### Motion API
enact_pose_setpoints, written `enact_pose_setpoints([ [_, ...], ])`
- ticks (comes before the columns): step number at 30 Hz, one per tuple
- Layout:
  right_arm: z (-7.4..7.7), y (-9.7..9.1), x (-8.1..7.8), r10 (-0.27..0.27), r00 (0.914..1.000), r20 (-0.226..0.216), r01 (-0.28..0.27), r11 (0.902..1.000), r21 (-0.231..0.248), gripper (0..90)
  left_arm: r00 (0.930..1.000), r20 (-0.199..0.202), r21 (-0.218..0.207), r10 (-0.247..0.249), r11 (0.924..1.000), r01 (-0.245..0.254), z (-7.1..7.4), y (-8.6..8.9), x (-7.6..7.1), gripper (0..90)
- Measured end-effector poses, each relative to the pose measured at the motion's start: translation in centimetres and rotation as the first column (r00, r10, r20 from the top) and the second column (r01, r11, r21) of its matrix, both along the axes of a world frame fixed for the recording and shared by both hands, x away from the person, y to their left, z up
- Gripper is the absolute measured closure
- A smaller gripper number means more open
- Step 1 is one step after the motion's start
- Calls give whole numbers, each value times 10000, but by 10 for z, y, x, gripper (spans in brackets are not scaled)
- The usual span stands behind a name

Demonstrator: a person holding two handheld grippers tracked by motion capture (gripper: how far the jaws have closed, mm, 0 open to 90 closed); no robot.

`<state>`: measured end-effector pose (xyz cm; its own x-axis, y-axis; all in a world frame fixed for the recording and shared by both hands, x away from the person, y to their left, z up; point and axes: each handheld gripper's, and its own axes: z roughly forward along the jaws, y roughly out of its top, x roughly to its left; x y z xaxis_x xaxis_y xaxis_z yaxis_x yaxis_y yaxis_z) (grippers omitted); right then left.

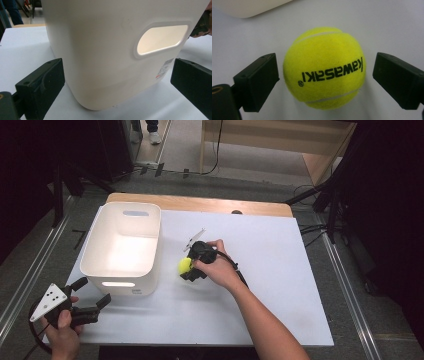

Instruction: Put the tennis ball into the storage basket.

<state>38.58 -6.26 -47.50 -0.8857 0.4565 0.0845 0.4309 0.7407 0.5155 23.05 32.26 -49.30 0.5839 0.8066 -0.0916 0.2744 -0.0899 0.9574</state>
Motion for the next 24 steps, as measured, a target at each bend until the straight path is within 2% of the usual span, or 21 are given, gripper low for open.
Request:
enact_pose_setpoints([
  [3, -1, 1, 0, -37, 10000, -52, 37, 10000, 6, 69, 10000, 0, -4, 0, 10000, 0, 0, 0, 0, 0],
  [5, -3, 2, 1, -30, 10000, 0, 30, 10000, 4, 113, 10000, -23, 27, 8, 10000, -8, 0, 0, 0, 0],
  [15, -7, 5, 1, -4, 9999, -123, 4, 10000, 24, 136, 10000, -28, 24, -2, 10000, 2, 0, 0, 0, 0],
  [24, -9, 7, 1, 16, 9999, -140, -16, 10000, -23, 208, 10000, -24, 19, 0, 10000, 0, 0, 1, 0, 0],
])
